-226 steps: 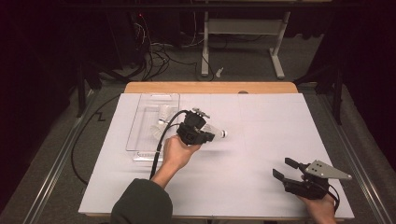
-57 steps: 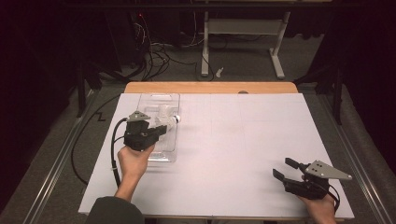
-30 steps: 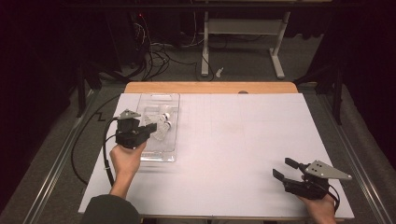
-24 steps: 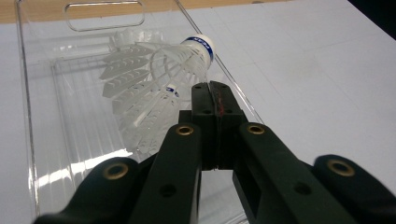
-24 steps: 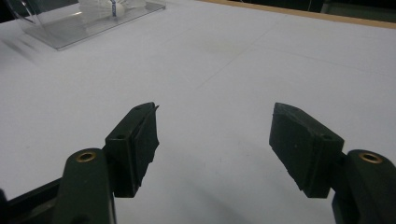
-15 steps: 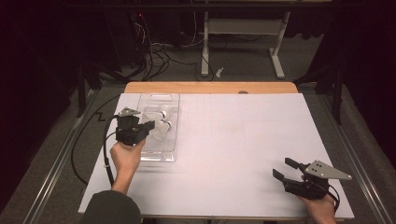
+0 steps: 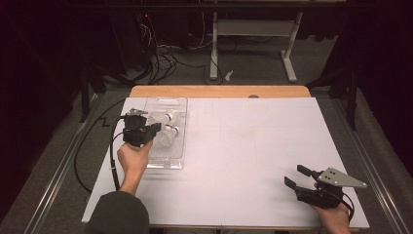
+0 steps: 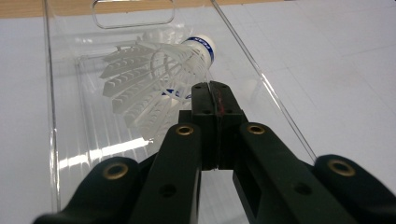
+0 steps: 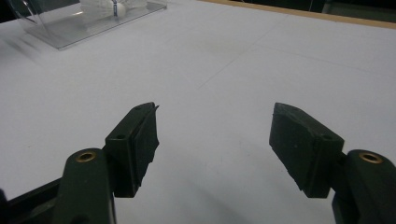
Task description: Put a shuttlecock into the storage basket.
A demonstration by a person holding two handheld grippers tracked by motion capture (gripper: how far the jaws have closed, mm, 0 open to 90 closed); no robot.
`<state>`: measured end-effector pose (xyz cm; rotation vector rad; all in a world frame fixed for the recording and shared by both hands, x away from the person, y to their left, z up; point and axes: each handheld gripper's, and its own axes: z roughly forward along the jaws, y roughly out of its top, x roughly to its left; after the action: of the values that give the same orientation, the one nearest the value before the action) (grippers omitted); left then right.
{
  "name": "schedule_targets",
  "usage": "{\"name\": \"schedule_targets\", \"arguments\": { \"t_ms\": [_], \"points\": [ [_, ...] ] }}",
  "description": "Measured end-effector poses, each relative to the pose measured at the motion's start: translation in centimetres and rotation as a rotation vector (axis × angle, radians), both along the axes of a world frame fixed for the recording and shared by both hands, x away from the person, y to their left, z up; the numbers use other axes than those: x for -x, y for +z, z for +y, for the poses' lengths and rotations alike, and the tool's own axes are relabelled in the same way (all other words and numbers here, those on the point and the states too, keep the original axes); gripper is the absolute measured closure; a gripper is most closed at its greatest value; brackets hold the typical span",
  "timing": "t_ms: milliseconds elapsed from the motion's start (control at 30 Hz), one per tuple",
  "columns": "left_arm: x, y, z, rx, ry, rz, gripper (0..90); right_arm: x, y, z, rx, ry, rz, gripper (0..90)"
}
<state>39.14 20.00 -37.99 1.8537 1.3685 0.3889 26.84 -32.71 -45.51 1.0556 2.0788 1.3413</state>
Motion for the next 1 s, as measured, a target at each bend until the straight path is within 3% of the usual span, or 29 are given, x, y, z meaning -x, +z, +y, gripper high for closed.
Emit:
{"name": "schedule_targets", "arguments": {
  "t_ms": [700, 1000],
  "points": [
    [-2.5, -0.7, 0.2, -0.037, 0.054, 0.056, 88.7, 0.0, 0.0, 0.0, 0.000, 0.003, -0.002, 32.7],
    [-2.1, -0.6, -0.4, -0.051, 0.028, 0.039, 69.2, 0.0, 0.0, 0.0, 0.003, 0.005, -0.005, 32.6]
  ]
}}
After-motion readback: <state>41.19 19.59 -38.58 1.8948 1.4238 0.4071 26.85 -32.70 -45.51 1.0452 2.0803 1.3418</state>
